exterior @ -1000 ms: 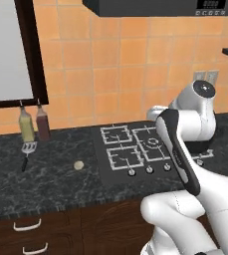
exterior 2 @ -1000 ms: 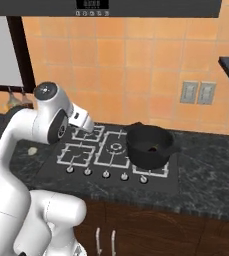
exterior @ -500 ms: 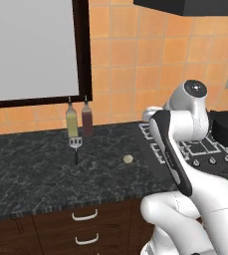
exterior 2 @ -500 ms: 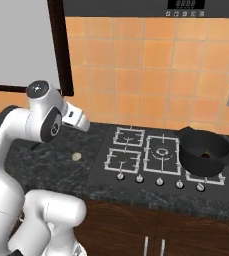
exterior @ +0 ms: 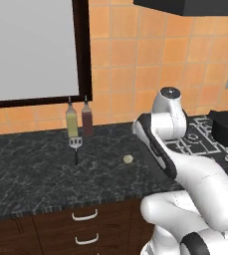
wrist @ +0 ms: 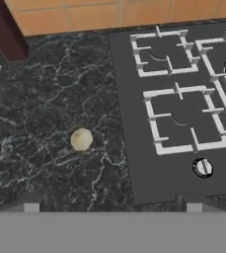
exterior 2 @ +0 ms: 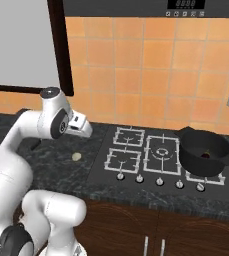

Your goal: Put the garlic and eggplant in the pot. Retrieve the spatula and lightly stir the vegetables in the pot.

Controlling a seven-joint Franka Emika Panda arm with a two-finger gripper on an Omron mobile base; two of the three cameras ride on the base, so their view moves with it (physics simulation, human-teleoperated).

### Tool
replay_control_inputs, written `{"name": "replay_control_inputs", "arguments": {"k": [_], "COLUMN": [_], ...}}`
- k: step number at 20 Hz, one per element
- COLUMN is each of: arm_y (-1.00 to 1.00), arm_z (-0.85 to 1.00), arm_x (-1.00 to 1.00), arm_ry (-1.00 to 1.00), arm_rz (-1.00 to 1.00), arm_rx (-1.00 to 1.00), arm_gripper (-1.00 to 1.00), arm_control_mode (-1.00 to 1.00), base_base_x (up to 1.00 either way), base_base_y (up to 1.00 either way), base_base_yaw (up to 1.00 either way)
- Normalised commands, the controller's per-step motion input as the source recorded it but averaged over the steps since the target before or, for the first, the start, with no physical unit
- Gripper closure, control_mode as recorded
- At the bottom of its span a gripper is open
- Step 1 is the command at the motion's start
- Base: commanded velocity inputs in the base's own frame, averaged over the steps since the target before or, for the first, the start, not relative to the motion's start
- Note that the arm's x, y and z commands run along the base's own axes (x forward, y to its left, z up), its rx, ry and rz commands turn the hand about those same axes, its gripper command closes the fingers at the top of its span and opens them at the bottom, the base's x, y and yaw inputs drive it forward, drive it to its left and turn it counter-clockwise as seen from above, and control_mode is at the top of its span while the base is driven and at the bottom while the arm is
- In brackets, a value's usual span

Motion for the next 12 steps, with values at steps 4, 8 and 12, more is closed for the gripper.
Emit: {"name": "replay_control_inputs", "arguments": {"k": [4, 8, 12], "arm_y": [0.11, 0.49, 0.27], "arm_z": [-0.96, -0.9, -0.3], "arm_x": [0.86, 0.91, 0.13], "arm_ry": [0.12, 0.24, 0.13], "arm_rz": [0.27, 0.25, 0.09], "arm_rx": [0.0, -0.01, -0.05], "arm_gripper": [-1.0, -1.0, -1.0], "arm_control_mode": [-1.0, -1.0, -1.0], "base_base_x": [0.0, 0.0, 0.0], "base_base_y": [0.0, 0.0, 0.0], "base_base_yaw": [0.0, 0.0, 0.0]}}
